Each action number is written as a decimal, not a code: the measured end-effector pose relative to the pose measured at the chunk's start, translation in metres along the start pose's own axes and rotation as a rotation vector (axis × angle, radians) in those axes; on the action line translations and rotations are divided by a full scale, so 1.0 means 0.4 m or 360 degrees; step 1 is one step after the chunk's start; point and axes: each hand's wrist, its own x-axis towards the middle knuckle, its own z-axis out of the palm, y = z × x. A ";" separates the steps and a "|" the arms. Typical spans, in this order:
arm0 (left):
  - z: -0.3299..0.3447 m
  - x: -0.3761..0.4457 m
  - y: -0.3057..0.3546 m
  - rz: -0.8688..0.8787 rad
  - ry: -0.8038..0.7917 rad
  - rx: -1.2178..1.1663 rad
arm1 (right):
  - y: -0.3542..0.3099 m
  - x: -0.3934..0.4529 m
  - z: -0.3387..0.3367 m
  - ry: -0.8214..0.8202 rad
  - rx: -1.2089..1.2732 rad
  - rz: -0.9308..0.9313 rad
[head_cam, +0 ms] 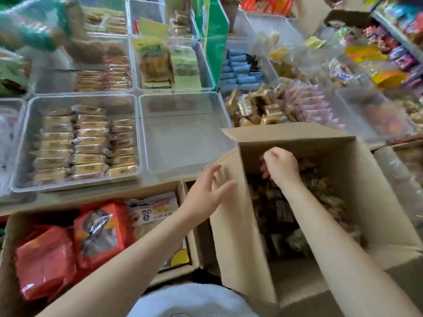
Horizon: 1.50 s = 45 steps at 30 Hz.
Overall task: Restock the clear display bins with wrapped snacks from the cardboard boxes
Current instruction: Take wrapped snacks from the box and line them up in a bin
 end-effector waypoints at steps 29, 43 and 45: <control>0.181 0.033 0.033 -0.0106 0.0246 -0.0486 | 0.332 0.158 0.351 -0.0746 -0.1429 -0.0390; 0.116 0.024 0.038 -0.0116 0.0087 -0.0248 | 0.067 0.122 -0.106 -0.1538 0.0514 0.0053; 0.079 0.010 0.068 0.0007 0.0213 -0.0247 | 0.000 0.081 -0.126 -0.1528 0.0679 -0.0081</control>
